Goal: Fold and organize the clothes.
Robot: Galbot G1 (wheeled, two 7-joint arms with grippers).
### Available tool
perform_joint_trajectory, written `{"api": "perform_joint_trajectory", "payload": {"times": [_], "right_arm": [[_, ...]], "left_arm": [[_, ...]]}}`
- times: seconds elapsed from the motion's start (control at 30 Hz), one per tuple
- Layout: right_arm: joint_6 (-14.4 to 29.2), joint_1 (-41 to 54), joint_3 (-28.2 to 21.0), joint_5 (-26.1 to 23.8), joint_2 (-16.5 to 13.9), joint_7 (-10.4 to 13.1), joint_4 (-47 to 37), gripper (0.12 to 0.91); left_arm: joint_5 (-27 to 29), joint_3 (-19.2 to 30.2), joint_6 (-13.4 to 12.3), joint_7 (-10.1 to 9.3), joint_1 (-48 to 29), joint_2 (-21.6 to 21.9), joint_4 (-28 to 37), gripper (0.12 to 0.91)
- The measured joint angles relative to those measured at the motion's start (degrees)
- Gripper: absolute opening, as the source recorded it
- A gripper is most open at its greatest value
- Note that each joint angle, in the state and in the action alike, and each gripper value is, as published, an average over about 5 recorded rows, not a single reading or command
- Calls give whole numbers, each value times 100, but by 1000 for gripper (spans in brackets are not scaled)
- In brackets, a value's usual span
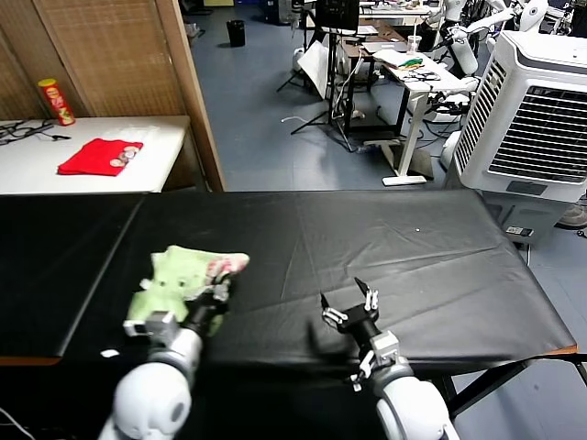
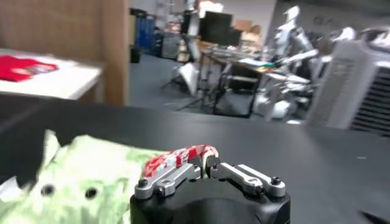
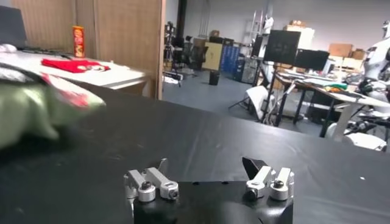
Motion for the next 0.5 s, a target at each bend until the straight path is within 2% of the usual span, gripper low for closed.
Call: {"api": "perform_joint_trajectory", "payload": {"times": [0.1, 0.23, 0.37, 0.5], "right_arm": [[-85, 45, -42, 159, -46, -73, -2, 798], [-296, 121, -108, 389, -138, -244, -5, 798], [-693, 251, -239, 920, -183, -202, -49, 798], [-1139, 483, -454, 1832, -100, -109, -160, 798]], "left_arm": [[461, 212, -79, 369, 59, -150, 41, 345], [780, 347, -245, 755, 109, -180, 45, 580], [744, 336, -362, 903, 117, -126, -11, 754], [699, 219, -427, 896, 151, -29, -42, 795]]}}
